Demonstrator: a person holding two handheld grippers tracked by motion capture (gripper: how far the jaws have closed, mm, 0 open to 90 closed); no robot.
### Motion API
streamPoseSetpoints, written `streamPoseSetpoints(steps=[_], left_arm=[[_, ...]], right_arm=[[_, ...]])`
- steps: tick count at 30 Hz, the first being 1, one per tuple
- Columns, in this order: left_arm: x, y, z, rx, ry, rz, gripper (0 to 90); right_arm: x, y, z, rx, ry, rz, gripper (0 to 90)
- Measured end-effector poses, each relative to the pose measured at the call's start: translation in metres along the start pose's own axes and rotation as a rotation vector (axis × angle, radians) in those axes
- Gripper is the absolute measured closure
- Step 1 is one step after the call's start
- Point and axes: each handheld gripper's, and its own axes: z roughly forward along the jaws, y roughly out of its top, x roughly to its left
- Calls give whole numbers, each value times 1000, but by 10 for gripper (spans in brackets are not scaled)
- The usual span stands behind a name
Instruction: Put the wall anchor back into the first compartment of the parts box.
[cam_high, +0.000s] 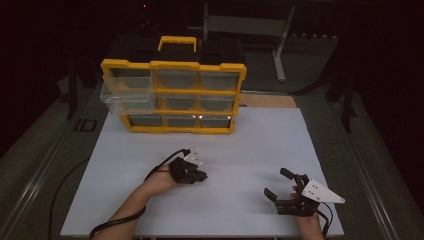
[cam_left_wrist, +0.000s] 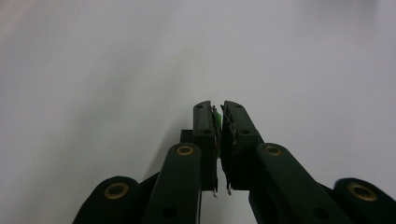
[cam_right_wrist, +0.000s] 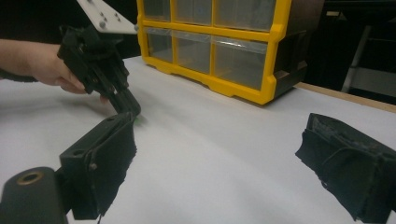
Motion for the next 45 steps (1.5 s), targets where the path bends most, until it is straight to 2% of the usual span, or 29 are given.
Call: streamPoseSetpoints(steps=[3,5,11,24,31,32,33,40,45], left_arm=[[-1,4,-13,-23,-39,14,839],[-2,8,-22,-10,-30,35,839],[-1,16,-50,-11,-19,71,839],[3,33,-106,-50,0,96,839],[4,45,-141,-84,33,117,839],[4,45,-141,-84,33,117,839],[4,48,-150,-96,43,116,839],[7,54,-181,-136,80,116,839],[8,57,-198,-169,107,115,839]], right_arm=[[0,0,0,-3,-1,1,96],[-1,0,0,-1,-1,-1,96],[-1,0,0,0,-4,-2,96],[-1,0,0,1,-8,-3,96],[-1,1,0,-3,-9,-5,96],[-1,1,0,-2,-9,-5,96],[-1,1,0,-3,-8,-6,96],[0,1,0,-4,-8,-6,96],[-1,1,0,-5,-11,-12,96]])
